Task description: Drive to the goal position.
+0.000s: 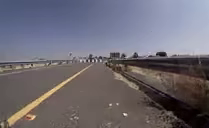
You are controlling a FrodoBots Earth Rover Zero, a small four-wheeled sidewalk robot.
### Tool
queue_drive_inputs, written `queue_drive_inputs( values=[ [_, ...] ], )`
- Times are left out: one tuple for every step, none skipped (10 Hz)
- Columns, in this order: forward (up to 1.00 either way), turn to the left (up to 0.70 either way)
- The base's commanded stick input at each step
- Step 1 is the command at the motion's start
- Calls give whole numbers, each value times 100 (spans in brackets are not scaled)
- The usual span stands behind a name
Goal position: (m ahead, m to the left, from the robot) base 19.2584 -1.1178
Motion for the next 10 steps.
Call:
queue_drive_inputs(
  values=[
    [100,18],
    [100,5],
    [100,0],
    [100,0],
    [100,0],
    [100,0],
    [100,0],
    [100,0],
    [100,0],
    [100,0]
  ],
)
